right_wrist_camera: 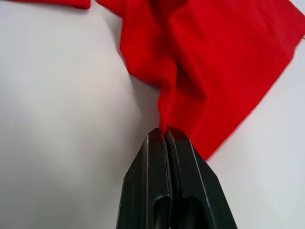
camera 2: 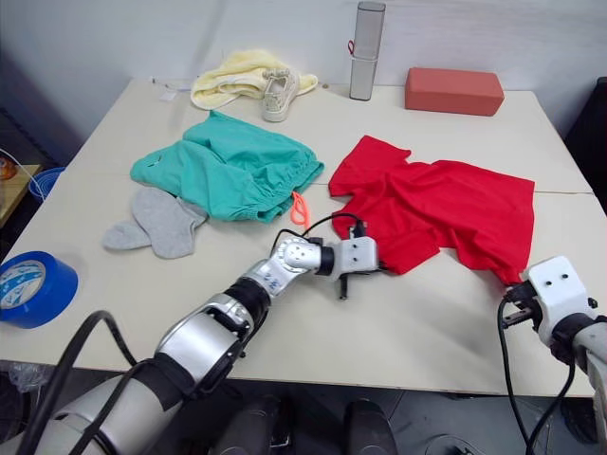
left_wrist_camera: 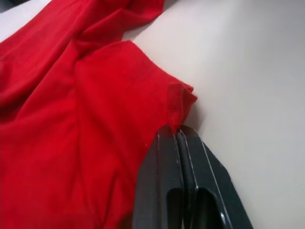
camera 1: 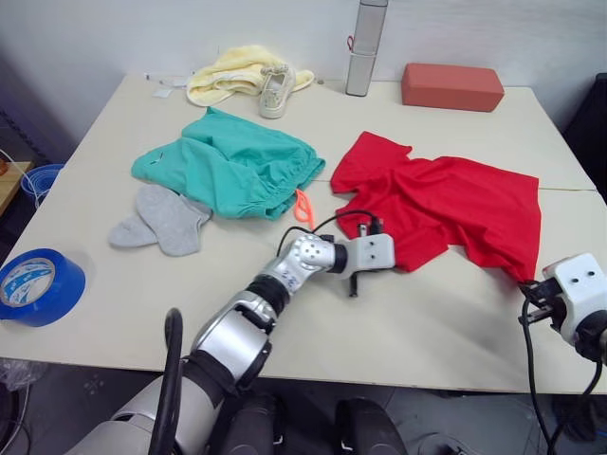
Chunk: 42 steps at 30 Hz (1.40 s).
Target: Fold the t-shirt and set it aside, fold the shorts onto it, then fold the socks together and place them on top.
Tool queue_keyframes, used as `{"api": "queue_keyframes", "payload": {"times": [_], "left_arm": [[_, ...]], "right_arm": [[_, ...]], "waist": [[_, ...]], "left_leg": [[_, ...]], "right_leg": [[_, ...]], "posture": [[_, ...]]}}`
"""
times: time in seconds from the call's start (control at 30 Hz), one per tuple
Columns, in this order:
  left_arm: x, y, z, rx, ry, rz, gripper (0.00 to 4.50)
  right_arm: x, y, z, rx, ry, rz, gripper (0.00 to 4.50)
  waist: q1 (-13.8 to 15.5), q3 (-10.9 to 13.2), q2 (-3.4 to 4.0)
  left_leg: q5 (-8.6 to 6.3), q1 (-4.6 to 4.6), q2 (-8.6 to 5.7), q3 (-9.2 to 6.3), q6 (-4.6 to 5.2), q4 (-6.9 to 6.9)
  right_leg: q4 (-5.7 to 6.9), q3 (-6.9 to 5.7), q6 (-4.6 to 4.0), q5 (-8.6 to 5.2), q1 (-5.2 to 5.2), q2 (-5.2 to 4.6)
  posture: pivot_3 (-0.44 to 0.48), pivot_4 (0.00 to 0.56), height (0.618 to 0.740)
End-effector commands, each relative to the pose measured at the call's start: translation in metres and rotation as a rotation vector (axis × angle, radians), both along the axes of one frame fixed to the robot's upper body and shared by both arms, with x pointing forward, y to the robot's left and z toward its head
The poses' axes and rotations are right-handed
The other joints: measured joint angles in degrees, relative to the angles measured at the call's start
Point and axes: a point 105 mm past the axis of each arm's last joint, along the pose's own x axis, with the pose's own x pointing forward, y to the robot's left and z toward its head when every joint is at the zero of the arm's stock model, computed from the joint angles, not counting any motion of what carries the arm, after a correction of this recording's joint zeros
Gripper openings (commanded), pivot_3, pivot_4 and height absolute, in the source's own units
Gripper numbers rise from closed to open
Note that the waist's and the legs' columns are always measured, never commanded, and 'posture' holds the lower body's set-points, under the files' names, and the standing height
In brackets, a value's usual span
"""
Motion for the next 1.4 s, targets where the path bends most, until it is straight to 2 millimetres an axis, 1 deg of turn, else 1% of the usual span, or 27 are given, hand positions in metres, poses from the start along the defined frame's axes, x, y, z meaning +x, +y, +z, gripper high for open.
{"api": "queue_keyframes", "payload": {"times": [0.03,0.1,0.2,0.27,0.37,0.43,0.5,0.6,0.7,0.77,0.8,0.83,0.9,0.97,1.0,1.1,1.17,1.23,1.33,1.4], "left_arm": [[-0.014,0.030,0.012,-0.051,0.018,-0.052,0.02],[-0.028,0.050,0.012,-0.042,0.021,-0.078,0.02],[-0.050,0.074,0.015,-0.041,0.040,-0.098,0.02],[-0.064,0.084,0.019,-0.042,0.051,-0.114,0.02],[-0.083,0.101,0.024,-0.040,0.092,-0.117,0.02],[-0.091,0.111,0.026,-0.031,0.111,-0.097,0.02],[-0.102,0.122,0.025,-0.009,0.135,-0.088,0.02],[-0.112,0.137,0.020,0.035,0.159,-0.056,0.02],[-0.117,0.150,0.018,0.038,0.196,-0.013,0.02],[-0.120,0.157,0.018,0.032,0.218,0.010,0.02],[-0.123,0.160,0.017,0.032,0.229,0.017,0.02],[-0.127,0.163,0.017,0.029,0.243,0.021,0.02],[-0.133,0.166,0.017,0.020,0.266,0.029,0.02],[-0.136,0.169,0.018,0.018,0.275,0.035,0.02],[-0.137,0.169,0.019,0.017,0.276,0.038,0.02],[-0.135,0.172,0.022,-0.001,0.271,0.075,0.02],[-0.135,0.171,0.021,-0.007,0.272,0.089,0.00],[-0.133,0.172,0.019,-0.012,0.276,0.115,0.00],[-0.133,0.171,0.020,-0.036,0.299,0.146,0.00],[-0.135,0.170,0.018,-0.047,0.324,0.162,0.00]], "right_arm": [[-0.008,0.012,0.019,-0.048,-0.056,0.173,0.00],[-0.016,0.016,0.014,-0.061,-0.034,0.260,0.00],[-0.025,0.021,0.008,-0.083,-0.014,0.382,0.00],[-0.030,0.023,0.005,-0.087,-0.006,0.446,0.00],[-0.043,0.024,-0.004,-0.098,0.034,0.539,0.00],[-0.051,0.024,-0.007,-0.098,0.051,0.583,0.00],[-0.060,0.021,-0.010,-0.099,0.072,0.607,0.00],[-0.073,0.014,-0.015,-0.107,0.117,0.634,0.00],[-0.083,0.005,-0.018,-0.111,0.142,0.628,0.00],[-0.085,-0.005,-0.020,-0.119,0.147,0.583,0.00],[-0.085,-0.013,-0.022,-0.128,0.154,0.536,0.00],[-0.080,-0.022,-0.021,-0.145,0.125,0.464,0.00],[-0.074,-0.033,-0.019,-0.149,0.078,0.368,0.00],[-0.073,-0.035,-0.018,-0.147,0.062,0.344,0.00],[-0.075,-0.032,-0.020,-0.148,0.083,0.367,0.00],[-0.079,-0.015,-0.025,-0.031,0.127,0.419,0.00],[-0.079,-0.005,-0.027,-0.001,0.149,0.439,0.38],[-0.079,-0.002,-0.025,-0.003,0.162,0.441,0.91],[-0.084,-0.005,-0.015,-0.036,0.171,0.446,1.96],[-0.089,-0.008,-0.002,-0.066,0.137,0.459,2.67]], "waist": [[0.1,0.0,0.01],[0.1,0.0,0.02],[0.3,0.0,0.02],[0.5,0.0,0.01],[0.6,0.0,0.02],[0.5,0.0,0.02],[0.4,0.0,0.03],[0.3,0.0,0.03],[0.3,0.0,0.03],[0.3,0.0,0.03],[0.2,0.0,0.03],[0.2,0.0,0.03],[0.1,0.0,0.03],[0.1,-0.1,0.17],[0.2,-0.1,0.22],[0.3,-0.1,0.26],[0.3,-0.1,0.25],[0.3,-0.1,0.27],[0.3,-0.1,0.29],[0.3,-0.1,0.38]], "left_leg": [[0.01,-0.01,0.03,-0.01,-0.02,0.00],[0.02,0.00,0.03,-0.04,-0.02,0.02],[0.00,0.00,0.03,-0.10,0.00,0.05],[-0.02,-0.01,-0.01,-0.15,0.08,0.13],[-0.04,0.02,-0.04,-0.20,0.12,0.18],[-0.05,0.05,-0.04,-0.20,0.14,0.14],[-0.05,0.09,-0.04,-0.20,0.14,0.09],[-0.05,0.20,-0.03,-0.17,0.14,0.00],[-0.11,0.36,-0.03,-0.14,0.13,-0.12],[-0.24,0.52,-0.01,-0.14,0.10,-0.15],[-0.30,0.62,0.00,-0.15,0.08,-0.15],[-0.34,0.68,0.00,-0.14,0.07,-0.14],[-0.41,0.74,0.03,-0.15,0.04,-0.15],[-0.42,0.74,0.04,-0.16,0.02,-0.17],[-0.42,0.74,0.04,-0.16,0.01,-0.17],[-0.42,0.74,0.05,-0.18,0.01,-0.23],[-0.43,0.74,0.05,-0.19,0.03,-0.23],[-0.45,0.73,0.06,-0.18,0.05,-0.22],[-0.47,0.73,0.06,-0.18,0.06,-0.24],[-0.49,0.73,0.06,-0.18,0.06,-0.26]], "right_leg": [[0.00,-0.01,0.00,0.00,0.00,0.02],[-0.02,0.06,-0.01,0.00,0.05,0.03],[-0.02,0.10,0.00,0.00,0.13,0.03],[-0.05,0.09,0.00,0.00,0.19,-0.03],[-0.07,0.08,0.00,0.00,0.30,-0.09],[-0.10,0.09,-0.01,0.00,0.33,-0.10],[-0.11,0.09,-0.01,0.00,0.35,-0.10],[-0.13,0.15,-0.02,-0.01,0.39,-0.10],[-0.19,0.21,-0.05,-0.03,0.50,-0.12],[-0.22,0.25,-0.12,-0.06,0.65,-0.13],[-0.24,0.25,-0.17,-0.09,0.75,-0.14],[-0.26,0.25,-0.19,-0.10,0.81,-0.15],[-0.33,0.26,-0.25,-0.13,0.88,-0.16],[-0.36,0.26,-0.28,-0.15,0.88,-0.17],[-0.37,0.26,-0.30,-0.16,0.88,-0.17],[-0.38,0.24,-0.33,-0.18,0.88,-0.17],[-0.38,0.24,-0.34,-0.18,0.88,-0.17],[-0.40,0.24,-0.33,-0.18,0.88,-0.17],[-0.42,0.25,-0.34,-0.18,0.88,-0.19],[-0.44,0.25,-0.35,-0.19,0.88,-0.19]], "posture": [[0.000,0.150,0.740],[0.000,0.150,0.740],[0.000,0.150,0.740],[0.000,0.150,0.740],[0.000,0.150,0.740],[0.000,0.150,0.740],[0.000,0.150,0.740],[0.000,0.150,0.740],[0.000,0.150,0.740],[0.000,0.150,0.740],[0.000,0.150,0.740],[0.000,0.150,0.740],[0.000,0.150,0.740],[0.000,0.150,0.740],[0.000,0.150,0.740],[0.000,0.150,0.740],[0.000,0.150,0.740],[0.000,0.150,0.740],[0.000,0.150,0.740],[0.000,0.150,0.740]]}}
